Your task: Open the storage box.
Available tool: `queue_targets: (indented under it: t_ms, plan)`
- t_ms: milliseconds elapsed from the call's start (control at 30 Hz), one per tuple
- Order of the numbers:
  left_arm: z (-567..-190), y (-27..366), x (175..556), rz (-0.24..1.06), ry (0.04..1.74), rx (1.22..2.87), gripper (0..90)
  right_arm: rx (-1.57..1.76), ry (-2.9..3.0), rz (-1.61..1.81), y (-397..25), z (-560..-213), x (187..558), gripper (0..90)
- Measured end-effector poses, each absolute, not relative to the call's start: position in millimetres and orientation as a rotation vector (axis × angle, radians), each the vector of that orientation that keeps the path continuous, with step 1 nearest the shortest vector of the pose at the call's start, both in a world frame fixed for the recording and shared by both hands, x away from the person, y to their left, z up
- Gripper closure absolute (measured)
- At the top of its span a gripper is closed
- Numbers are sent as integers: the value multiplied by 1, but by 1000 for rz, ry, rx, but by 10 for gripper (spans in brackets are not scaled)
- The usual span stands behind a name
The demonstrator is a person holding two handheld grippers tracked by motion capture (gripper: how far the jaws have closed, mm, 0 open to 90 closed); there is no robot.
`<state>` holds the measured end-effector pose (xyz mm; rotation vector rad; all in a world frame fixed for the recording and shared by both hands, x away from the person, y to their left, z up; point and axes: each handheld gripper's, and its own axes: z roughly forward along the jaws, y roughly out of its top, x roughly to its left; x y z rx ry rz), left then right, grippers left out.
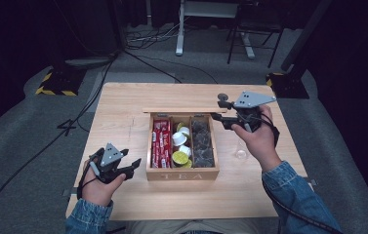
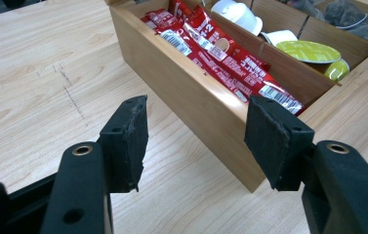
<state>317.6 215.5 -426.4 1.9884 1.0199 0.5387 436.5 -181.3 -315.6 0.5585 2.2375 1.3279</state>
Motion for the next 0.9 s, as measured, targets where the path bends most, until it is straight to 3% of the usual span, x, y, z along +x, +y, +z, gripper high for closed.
queue_targets:
  t_ms: [900]
  plan:
    - [-431,239,295,580,1110,1951,424,619,2127,1383,-166,-293,502,512]
